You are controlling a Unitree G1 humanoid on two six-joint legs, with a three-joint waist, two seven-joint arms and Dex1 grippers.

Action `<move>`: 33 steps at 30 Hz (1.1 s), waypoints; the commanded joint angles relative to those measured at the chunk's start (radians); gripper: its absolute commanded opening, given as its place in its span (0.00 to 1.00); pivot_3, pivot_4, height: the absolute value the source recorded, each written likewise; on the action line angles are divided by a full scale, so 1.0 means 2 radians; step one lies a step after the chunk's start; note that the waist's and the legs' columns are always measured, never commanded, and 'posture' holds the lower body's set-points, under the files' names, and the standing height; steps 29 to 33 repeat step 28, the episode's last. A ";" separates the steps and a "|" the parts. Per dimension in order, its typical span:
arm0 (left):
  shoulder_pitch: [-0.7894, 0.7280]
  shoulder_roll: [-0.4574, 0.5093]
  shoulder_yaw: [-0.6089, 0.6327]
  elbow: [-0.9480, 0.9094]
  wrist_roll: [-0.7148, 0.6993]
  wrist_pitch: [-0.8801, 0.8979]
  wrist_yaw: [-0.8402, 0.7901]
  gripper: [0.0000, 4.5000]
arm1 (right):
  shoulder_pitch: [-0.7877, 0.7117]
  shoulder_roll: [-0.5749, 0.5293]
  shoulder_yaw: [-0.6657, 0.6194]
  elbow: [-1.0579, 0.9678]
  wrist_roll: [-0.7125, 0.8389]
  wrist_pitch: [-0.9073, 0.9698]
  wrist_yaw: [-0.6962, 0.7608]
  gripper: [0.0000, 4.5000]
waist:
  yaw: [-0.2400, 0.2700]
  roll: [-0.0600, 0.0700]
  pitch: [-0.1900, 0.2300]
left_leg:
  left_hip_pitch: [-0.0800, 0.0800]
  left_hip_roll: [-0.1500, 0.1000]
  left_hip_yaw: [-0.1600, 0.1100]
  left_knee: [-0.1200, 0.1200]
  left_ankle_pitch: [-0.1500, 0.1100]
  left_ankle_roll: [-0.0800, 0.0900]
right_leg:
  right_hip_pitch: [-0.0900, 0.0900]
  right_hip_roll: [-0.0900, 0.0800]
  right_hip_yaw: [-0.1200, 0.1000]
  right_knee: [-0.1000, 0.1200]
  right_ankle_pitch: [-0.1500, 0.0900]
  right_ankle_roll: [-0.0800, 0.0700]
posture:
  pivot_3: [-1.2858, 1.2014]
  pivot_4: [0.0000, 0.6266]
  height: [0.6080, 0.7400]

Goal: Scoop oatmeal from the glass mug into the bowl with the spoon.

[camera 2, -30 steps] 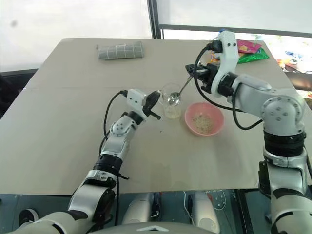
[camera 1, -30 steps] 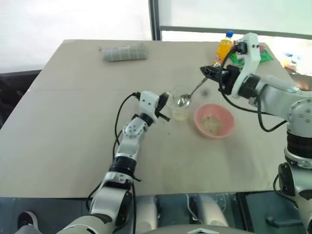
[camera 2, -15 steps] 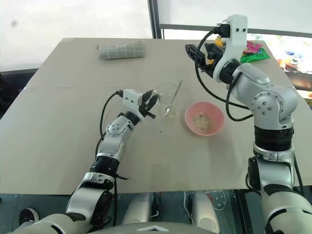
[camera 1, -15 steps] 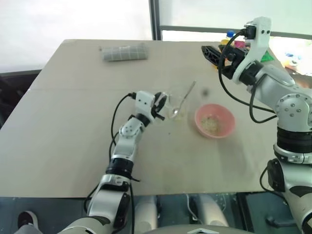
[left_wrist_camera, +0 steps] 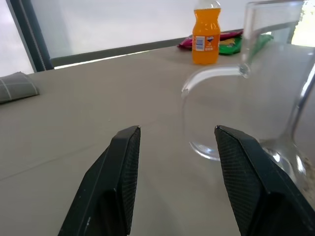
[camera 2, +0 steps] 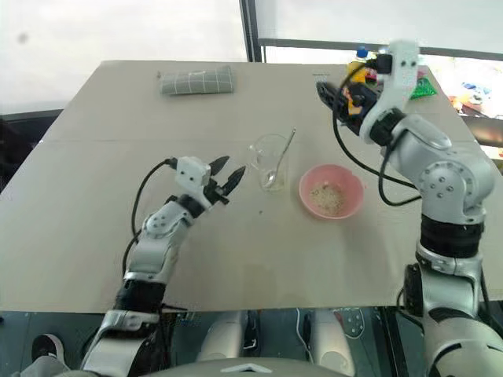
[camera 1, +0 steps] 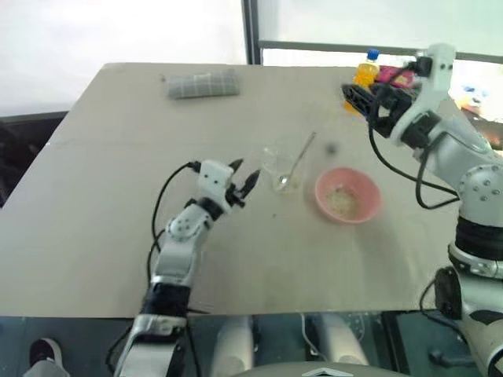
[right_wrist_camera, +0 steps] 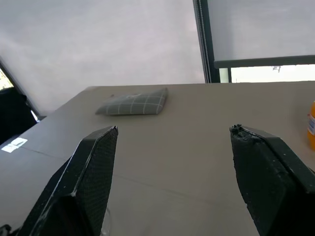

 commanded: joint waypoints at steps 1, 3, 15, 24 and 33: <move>0.041 0.024 0.016 -0.107 -0.024 0.047 -0.005 0.54 | 0.086 -0.079 -0.002 -0.056 -0.032 -0.032 0.113 0.81 | 0.003 0.000 0.000 | 0.000 0.000 0.000 0.000 0.000 0.000 | 0.000 0.000 0.000 0.000 0.000 0.000 | 0.52 0.24 1.00; 0.071 0.033 0.026 -0.156 -0.031 0.071 0.004 0.74 | 0.147 -0.106 -0.024 -0.065 -0.028 -0.057 0.179 0.81 | -0.001 0.001 0.001 | 0.001 0.000 0.000 0.000 -0.001 0.001 | 0.001 -0.001 0.001 0.000 0.000 0.000 | 0.52 0.24 1.00; 0.412 0.044 0.093 -0.306 -0.028 0.068 0.010 0.99 | 0.539 -0.081 -0.105 -0.088 -0.130 -0.259 0.373 1.00 | -0.001 0.000 0.000 | 0.005 0.001 -0.002 0.000 -0.003 -0.001 | 0.004 -0.002 -0.001 -0.002 -0.003 0.001 | 0.52 0.24 1.00; 0.406 0.035 0.077 -0.295 -0.005 0.044 0.024 0.99 | 0.564 -0.030 -0.055 -0.047 -0.204 -0.396 0.403 1.00 | -0.002 0.001 0.001 | 0.006 0.000 -0.002 0.000 -0.003 -0.001 | 0.004 -0.011 -0.003 -0.002 -0.003 0.000 | 0.52 0.24 1.00; 0.394 0.038 0.073 -0.291 -0.002 0.039 0.024 0.99 | 0.566 -0.025 -0.049 -0.031 -0.210 -0.414 0.406 1.00 | -0.001 0.001 0.001 | 0.005 -0.001 -0.002 -0.002 -0.003 -0.001 | 0.003 -0.010 -0.006 -0.003 -0.002 -0.002 | 0.52 0.24 1.00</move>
